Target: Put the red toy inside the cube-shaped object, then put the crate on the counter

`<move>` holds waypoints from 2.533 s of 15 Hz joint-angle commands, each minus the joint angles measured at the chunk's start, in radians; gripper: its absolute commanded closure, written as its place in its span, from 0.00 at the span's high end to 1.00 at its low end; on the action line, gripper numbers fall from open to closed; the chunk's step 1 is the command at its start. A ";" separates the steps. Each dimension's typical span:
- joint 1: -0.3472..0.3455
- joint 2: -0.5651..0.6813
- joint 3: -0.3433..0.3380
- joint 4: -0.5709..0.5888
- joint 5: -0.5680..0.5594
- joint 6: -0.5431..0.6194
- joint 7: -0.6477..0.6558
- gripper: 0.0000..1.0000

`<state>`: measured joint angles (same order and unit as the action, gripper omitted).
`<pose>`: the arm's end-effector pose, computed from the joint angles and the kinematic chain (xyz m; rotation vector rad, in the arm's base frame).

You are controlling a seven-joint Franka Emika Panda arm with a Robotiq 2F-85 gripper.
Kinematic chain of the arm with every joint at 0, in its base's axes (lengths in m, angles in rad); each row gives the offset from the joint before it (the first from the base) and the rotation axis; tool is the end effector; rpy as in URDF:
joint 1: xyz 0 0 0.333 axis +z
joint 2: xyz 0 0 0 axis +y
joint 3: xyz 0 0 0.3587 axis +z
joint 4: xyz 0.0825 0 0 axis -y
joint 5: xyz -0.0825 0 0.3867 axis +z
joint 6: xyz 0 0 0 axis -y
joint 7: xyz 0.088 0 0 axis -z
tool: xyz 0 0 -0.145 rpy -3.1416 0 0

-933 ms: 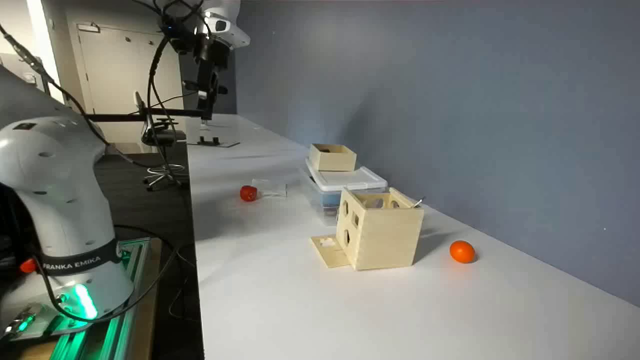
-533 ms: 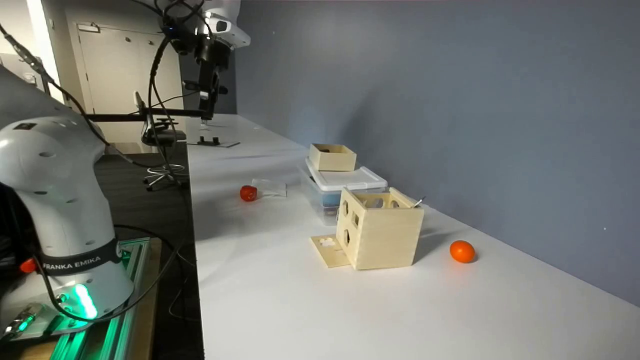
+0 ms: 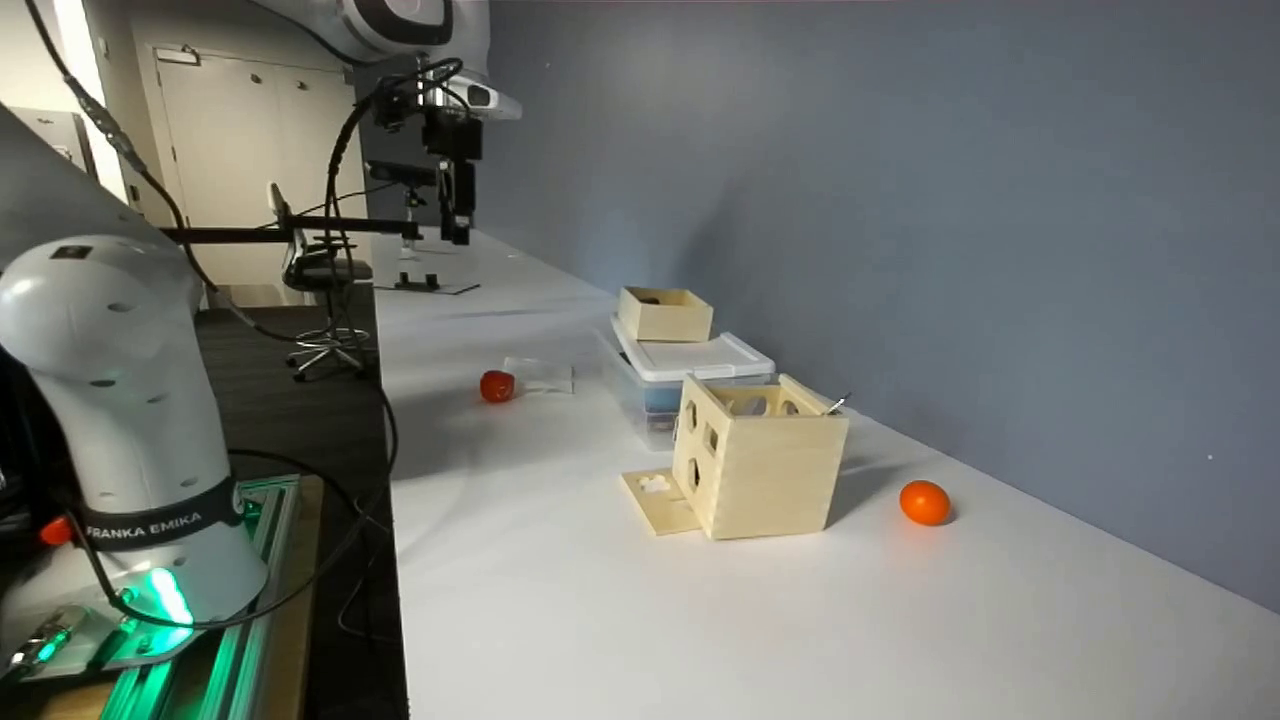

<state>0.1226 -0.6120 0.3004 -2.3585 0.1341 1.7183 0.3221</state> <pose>0.3030 0.1730 0.5281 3.0886 0.0335 -0.0485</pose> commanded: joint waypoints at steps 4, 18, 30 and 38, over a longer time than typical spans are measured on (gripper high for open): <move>0.067 0.224 -0.033 0.017 -0.014 0.002 -0.216 1.00; 0.128 0.517 -0.038 0.069 0.085 0.269 -0.427 1.00; 0.125 0.664 -0.046 0.091 -0.003 0.359 -0.274 1.00; 0.125 0.707 -0.049 0.107 -0.107 0.360 -0.175 1.00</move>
<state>0.2391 0.0691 0.2581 -2.2627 0.0579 2.0779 0.1231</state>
